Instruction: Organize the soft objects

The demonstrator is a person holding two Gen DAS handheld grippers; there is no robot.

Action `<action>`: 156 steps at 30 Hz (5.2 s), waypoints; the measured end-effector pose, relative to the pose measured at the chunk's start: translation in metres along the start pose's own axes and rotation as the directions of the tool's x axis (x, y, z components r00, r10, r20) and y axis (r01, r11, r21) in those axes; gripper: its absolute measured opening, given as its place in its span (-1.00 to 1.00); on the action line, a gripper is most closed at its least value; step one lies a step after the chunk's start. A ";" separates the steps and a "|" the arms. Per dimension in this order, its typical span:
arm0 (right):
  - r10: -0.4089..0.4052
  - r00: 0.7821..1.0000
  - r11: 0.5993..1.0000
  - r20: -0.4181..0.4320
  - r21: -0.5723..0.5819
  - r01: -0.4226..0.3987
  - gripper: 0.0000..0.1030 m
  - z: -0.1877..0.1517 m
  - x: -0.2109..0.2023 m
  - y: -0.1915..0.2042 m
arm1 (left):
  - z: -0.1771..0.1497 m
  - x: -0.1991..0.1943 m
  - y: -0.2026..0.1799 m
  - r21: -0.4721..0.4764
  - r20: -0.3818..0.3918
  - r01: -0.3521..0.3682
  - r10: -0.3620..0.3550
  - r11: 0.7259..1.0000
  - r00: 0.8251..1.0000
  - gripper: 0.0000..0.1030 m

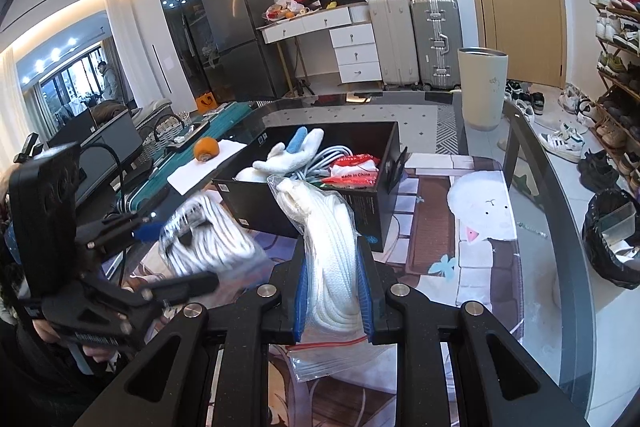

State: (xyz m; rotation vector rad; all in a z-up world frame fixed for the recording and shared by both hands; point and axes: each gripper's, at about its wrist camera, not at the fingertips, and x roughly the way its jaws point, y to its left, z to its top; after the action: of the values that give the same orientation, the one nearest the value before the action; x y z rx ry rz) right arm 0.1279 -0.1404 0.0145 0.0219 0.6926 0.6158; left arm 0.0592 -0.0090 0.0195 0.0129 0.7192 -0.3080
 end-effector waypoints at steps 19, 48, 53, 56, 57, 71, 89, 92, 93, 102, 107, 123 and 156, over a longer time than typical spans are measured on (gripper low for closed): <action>-0.015 0.998 1.000 0.056 -0.005 0.015 -0.60 0.023 0.013 0.013 | 0.045 -0.006 0.040 -0.077 0.115 -0.058 0.067 0.995 0.991 0.48; -0.075 0.996 0.996 0.039 -0.035 0.077 -0.60 0.082 0.093 0.006 | 0.075 0.029 0.078 -0.136 0.096 -0.093 0.106 0.986 0.990 0.49; -0.102 0.995 0.994 0.001 -0.046 0.102 -0.60 0.079 0.113 0.006 | 0.075 0.033 0.082 -0.144 0.088 -0.095 0.108 0.985 0.990 0.49; -0.143 0.990 0.988 -0.013 -0.060 0.142 -0.60 0.078 0.125 0.005 | 0.073 0.035 0.084 -0.147 0.081 -0.095 0.108 0.985 0.991 0.49; -0.150 0.989 0.986 -0.018 -0.071 0.148 -0.60 0.079 0.127 0.006 | 0.073 0.036 0.084 -0.148 0.079 -0.095 0.107 0.985 0.991 0.49; -0.128 0.989 0.989 -0.070 -0.083 0.122 -0.39 0.087 0.143 -0.001 | 0.072 0.043 0.081 -0.132 0.065 -0.082 0.091 0.988 0.994 0.49; -0.214 0.977 0.968 -0.011 -0.135 0.210 0.20 0.079 0.110 -0.009 | 0.074 0.067 0.056 -0.038 0.015 -0.077 0.078 0.996 0.997 0.50; -0.223 0.975 0.967 -0.004 -0.132 0.220 0.20 0.078 0.106 -0.011 | 0.076 0.074 0.053 -0.023 0.014 -0.087 0.087 0.996 0.996 0.51; -0.222 0.975 0.967 0.000 -0.129 0.220 0.20 0.078 0.103 -0.013 | 0.077 0.075 0.053 -0.022 0.011 -0.085 0.086 0.996 0.996 0.51; -0.228 0.974 0.967 -0.006 -0.118 0.226 0.23 0.074 0.098 -0.019 | 0.072 0.089 0.045 0.023 0.012 -0.139 0.139 0.990 0.990 0.51; -0.224 0.974 0.968 -0.012 -0.118 0.221 0.24 0.073 0.098 -0.019 | 0.070 0.091 0.046 0.025 0.002 -0.130 0.130 0.991 0.991 0.52; -0.173 0.985 0.977 -0.006 -0.126 0.170 0.51 0.063 0.076 -0.003 | 0.066 0.073 0.049 0.025 -0.034 -0.071 0.072 0.997 0.997 0.74; -0.129 0.973 0.975 0.191 -0.157 0.160 0.99 0.012 0.033 0.042 | 0.005 0.014 0.066 -0.137 0.181 -0.200 0.223 0.970 0.958 1.00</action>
State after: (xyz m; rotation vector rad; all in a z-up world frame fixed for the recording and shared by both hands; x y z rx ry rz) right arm 0.1331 -0.0856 0.0131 -0.1307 0.4598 0.5233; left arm 0.0917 0.0498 0.0081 -0.0513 0.5339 -0.0591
